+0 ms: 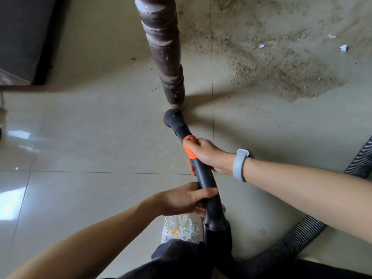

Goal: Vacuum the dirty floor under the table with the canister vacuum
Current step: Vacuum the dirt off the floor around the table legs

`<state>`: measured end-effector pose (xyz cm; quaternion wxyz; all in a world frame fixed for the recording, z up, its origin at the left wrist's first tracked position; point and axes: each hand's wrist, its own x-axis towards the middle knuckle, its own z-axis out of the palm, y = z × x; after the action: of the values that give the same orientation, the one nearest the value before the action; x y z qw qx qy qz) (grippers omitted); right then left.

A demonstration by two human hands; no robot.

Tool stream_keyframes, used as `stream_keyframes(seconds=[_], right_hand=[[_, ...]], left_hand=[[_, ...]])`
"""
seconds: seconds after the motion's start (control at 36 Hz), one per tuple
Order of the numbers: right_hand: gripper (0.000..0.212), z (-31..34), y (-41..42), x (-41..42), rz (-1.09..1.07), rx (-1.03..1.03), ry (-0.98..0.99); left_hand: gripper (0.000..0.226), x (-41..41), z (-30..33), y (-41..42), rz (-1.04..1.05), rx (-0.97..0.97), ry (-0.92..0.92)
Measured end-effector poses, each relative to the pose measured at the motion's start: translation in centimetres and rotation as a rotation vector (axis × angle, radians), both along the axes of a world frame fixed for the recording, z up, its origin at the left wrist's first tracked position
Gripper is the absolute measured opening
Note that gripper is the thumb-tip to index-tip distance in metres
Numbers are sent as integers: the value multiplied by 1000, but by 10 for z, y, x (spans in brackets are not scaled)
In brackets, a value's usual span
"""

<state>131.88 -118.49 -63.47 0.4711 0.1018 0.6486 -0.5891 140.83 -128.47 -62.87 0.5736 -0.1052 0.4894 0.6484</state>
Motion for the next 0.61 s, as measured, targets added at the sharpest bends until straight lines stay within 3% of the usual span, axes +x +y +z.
stream_keyframes(seconds=[0.14, 0.28, 0.44, 0.61], right_hand=[[29, 2, -24, -6, 105, 34, 27], [32, -2, -31, -6, 146, 39, 40], [37, -3, -25, 3, 127, 21, 6], [26, 0, -23, 26, 140, 11, 57]], left_hand=[[44, -1, -2, -19, 106, -21, -44], [54, -12, -6, -61, -14, -113, -16], [38, -47, -15, -101, 531, -519, 61], [43, -69, -18, -53, 754, -471, 72]])
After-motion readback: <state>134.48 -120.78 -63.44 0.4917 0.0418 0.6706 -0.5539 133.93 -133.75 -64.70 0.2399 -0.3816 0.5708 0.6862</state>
